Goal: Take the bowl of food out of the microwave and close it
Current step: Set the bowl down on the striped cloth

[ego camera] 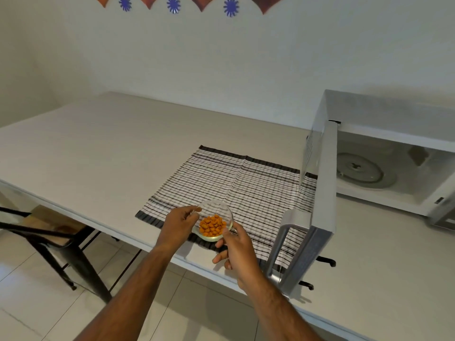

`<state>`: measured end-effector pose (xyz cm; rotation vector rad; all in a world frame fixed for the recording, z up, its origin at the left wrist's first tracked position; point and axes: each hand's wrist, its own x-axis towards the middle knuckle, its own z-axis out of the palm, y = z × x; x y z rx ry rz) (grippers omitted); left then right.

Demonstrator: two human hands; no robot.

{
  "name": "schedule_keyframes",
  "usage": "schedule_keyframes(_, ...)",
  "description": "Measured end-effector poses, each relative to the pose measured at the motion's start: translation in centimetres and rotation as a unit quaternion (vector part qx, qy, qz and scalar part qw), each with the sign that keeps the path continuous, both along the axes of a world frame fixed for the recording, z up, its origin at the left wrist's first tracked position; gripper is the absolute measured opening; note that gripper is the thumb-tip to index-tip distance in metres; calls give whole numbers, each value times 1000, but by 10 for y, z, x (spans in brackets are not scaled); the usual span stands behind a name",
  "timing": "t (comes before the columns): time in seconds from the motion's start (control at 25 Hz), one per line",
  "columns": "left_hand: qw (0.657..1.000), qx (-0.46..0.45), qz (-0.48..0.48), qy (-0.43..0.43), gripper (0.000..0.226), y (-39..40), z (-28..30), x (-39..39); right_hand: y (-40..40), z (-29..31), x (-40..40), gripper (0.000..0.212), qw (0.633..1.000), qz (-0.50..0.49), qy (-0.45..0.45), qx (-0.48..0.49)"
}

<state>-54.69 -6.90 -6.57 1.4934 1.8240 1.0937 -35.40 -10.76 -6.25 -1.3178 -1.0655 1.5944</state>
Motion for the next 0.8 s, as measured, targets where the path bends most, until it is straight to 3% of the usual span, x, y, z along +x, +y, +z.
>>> schedule_keyframes(0.2,1000,-30,-1,-6,28,13,-11,-2,8,-2,0,31,1000,-9,9,-14)
schedule_keyframes(0.36,999,-39,15,-29,27,14,-8,0,6,-3,3,32,999,-30,-37,-12)
schedule_keyframes(0.52,994,29,80,63,38,-3,2,7,1,-7,12,28,995,-62,-74,21)
schedule_keyframes(0.6,985,115,39,121,33,-14,14,21,-1,-9,20,23,992,-73,-92,45)
schedule_keyframes(0.8,972,148,-181,-10,13,-43,58,101,-14,-11,49,17,989,-105,-78,64)
